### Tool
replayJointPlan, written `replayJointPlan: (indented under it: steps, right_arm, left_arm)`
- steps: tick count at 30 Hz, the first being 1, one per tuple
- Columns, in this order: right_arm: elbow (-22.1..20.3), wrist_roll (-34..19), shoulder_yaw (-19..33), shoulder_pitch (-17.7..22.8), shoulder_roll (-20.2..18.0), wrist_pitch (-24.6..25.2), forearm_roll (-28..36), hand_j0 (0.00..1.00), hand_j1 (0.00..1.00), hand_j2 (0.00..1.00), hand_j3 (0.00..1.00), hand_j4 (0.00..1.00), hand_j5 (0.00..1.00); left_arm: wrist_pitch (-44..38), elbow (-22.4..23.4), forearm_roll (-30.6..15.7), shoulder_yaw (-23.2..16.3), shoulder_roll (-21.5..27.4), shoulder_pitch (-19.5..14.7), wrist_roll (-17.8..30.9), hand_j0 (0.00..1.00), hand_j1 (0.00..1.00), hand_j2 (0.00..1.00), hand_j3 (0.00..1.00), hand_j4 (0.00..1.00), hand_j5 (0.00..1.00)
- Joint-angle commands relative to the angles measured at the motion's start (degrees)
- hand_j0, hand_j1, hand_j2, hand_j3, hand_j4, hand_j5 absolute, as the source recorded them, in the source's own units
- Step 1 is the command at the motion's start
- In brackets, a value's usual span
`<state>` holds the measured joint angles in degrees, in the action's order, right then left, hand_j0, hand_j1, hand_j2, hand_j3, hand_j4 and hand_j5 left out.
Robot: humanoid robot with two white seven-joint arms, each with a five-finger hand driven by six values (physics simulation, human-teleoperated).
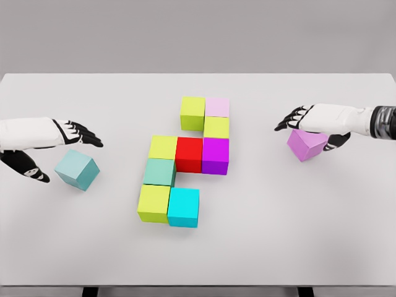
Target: Assemble the squares on the desktop into the number 2
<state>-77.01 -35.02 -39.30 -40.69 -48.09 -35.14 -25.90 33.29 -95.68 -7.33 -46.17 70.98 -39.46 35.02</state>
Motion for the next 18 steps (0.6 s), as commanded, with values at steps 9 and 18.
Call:
replayJointPlan:
  steps: [9, 18]
  right_arm:
    - [0.1, 0.0, 0.0, 0.0, -0.2, 0.1, 0.5, 1.00, 1.00, 1.00, 1.00, 1.00, 1.00]
    - [0.1, 0.0, -0.2, 0.0, -0.5, 0.1, 1.0, 1.00, 1.00, 1.00, 1.00, 1.00, 1.00]
  left_arm:
    - [-2.2, -0.2, 0.6, 0.1, -0.9, 1.7, 0.0, 1.00, 1.00, 1.00, 1.00, 1.00, 1.00]
    - [-2.4, 0.1, 1.7, -0.4, -2.8, 2.9, 0.0, 1.00, 1.00, 1.00, 1.00, 1.00, 1.00]
